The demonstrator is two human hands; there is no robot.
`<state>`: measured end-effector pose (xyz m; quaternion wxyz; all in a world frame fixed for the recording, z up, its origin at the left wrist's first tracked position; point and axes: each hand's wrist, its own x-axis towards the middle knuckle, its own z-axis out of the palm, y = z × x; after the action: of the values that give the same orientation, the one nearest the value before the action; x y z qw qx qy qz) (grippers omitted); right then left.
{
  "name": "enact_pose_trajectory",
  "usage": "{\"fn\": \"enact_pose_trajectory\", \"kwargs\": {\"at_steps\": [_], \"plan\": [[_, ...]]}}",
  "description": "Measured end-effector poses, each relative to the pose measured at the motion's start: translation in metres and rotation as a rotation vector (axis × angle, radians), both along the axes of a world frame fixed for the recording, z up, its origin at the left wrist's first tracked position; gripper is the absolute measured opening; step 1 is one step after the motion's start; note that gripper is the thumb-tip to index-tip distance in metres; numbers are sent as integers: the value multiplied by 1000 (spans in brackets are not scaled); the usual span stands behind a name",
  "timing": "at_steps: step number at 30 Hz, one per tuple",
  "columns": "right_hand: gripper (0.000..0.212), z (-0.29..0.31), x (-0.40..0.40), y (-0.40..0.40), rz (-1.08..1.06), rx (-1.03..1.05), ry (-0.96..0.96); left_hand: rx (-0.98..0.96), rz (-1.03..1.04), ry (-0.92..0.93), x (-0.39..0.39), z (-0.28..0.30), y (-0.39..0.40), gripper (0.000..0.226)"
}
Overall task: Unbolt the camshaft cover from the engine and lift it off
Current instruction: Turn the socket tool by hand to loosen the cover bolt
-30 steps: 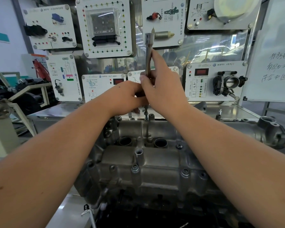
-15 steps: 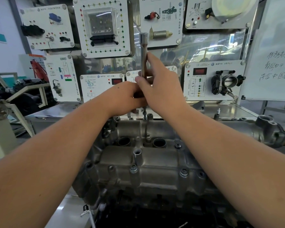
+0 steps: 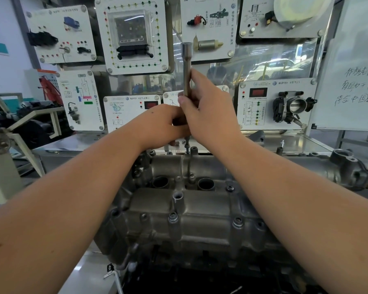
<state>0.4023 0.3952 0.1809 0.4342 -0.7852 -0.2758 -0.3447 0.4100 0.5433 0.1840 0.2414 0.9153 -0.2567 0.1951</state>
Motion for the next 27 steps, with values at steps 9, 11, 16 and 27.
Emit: {"fn": "enact_pose_trajectory", "kwargs": {"at_steps": [9, 11, 16, 27], "plan": [[62, -1, -4, 0, -2, -10, -16, 21, 14, 21, 0, 1, 1, 22], [58, 0, -3, 0, 1, 11, -21, 4, 5, 28, 2, 0, 1, 13], [61, 3, -1, 0, 37, -27, 25, -6, 10, 41, 0, -1, 0, 15], [58, 0, -3, 1, -5, -16, -37, -20, 45, 19, 0, -1, 0, 12]]}}
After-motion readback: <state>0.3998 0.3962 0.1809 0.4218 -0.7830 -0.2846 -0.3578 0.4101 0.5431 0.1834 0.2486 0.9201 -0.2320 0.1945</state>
